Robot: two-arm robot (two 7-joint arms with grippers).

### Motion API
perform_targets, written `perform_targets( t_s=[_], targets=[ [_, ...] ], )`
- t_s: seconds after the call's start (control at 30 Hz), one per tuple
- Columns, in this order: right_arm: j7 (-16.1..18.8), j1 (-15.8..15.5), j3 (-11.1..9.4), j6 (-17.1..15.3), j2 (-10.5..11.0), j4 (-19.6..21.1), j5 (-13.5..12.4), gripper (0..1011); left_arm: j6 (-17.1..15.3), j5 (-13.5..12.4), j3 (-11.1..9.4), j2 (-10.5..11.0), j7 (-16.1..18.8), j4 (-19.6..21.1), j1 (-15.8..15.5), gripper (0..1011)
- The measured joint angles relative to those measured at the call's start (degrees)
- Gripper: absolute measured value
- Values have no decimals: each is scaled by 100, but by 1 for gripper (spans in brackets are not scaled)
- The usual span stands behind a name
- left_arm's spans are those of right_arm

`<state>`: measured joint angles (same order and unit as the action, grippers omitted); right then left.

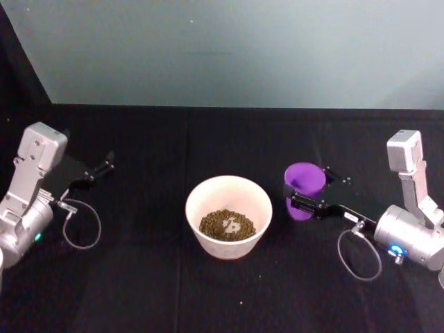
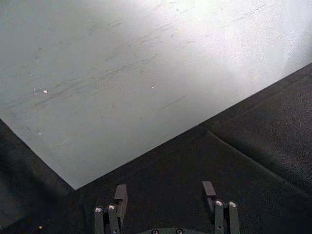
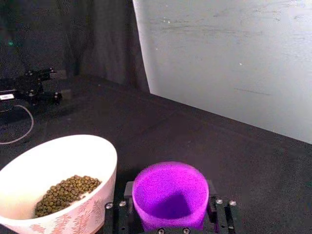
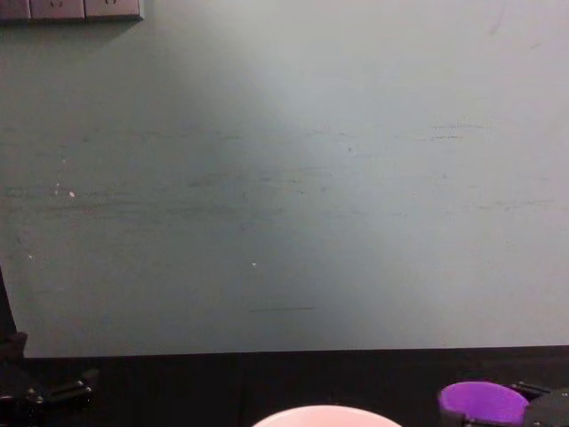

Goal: Pick up the cup and pour the mung beans from the cup into the bowl.

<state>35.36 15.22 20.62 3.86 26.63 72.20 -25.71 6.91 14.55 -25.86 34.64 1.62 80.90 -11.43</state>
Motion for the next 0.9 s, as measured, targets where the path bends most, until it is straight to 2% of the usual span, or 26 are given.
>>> perform_targets(
  t_s=[0.17,0.47,0.53,0.67,0.8,0.83,0.9],
  targets=[
    [3,-2,-4,0,-3,2,-2,983,0,0,0,0,0,0,0,1000],
    [-4,-24,-10,0,7,58,-5,1003,0,0,0,0,0,0,0,1000],
    [-47,-71,-24,16,40,190,-8,1003,0,0,0,0,0,0,0,1000],
    [-315,-325,-204,68,131,735,-101,1003,0,0,0,0,0,0,0,1000],
    [-722,-606,-438,54,181,1288,-147,1003,0,0,0,0,0,0,0,1000],
    [-913,-722,-536,27,186,1505,-143,1003,0,0,0,0,0,0,0,1000],
    [-1086,-818,-619,-10,183,1677,-129,1003,0,0,0,0,0,0,0,1000]
  ],
)
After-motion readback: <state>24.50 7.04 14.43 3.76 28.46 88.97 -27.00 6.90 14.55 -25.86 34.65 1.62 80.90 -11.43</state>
